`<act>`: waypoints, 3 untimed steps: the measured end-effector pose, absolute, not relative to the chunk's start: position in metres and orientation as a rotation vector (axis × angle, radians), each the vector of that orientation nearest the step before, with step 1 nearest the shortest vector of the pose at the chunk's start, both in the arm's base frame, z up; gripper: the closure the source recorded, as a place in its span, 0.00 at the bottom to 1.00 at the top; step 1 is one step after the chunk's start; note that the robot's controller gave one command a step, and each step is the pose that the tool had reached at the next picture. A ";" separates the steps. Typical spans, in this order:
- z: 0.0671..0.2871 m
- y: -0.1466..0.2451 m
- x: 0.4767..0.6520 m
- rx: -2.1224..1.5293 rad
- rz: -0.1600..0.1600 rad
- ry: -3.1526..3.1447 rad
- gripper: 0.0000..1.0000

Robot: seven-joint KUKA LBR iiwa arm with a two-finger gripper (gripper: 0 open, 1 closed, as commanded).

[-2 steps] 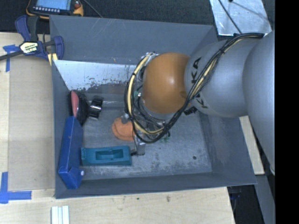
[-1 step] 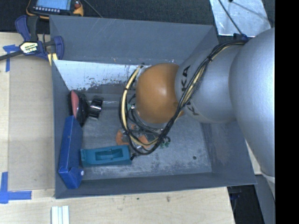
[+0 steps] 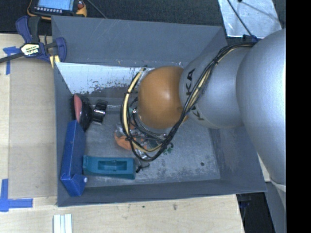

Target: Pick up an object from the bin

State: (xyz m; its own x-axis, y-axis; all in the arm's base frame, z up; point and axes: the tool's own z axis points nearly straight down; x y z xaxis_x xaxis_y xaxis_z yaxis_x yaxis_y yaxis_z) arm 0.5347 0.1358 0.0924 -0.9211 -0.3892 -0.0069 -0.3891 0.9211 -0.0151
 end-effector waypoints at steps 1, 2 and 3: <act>0.092 0.136 0.534 -0.626 -0.021 3.070 0.00; 0.071 0.130 0.517 -1.101 -0.018 2.950 1.00; 0.071 0.130 0.517 -1.101 -0.017 2.950 1.00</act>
Offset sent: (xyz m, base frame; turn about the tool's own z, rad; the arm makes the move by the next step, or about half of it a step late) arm -0.0194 0.0020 -0.0224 -0.3213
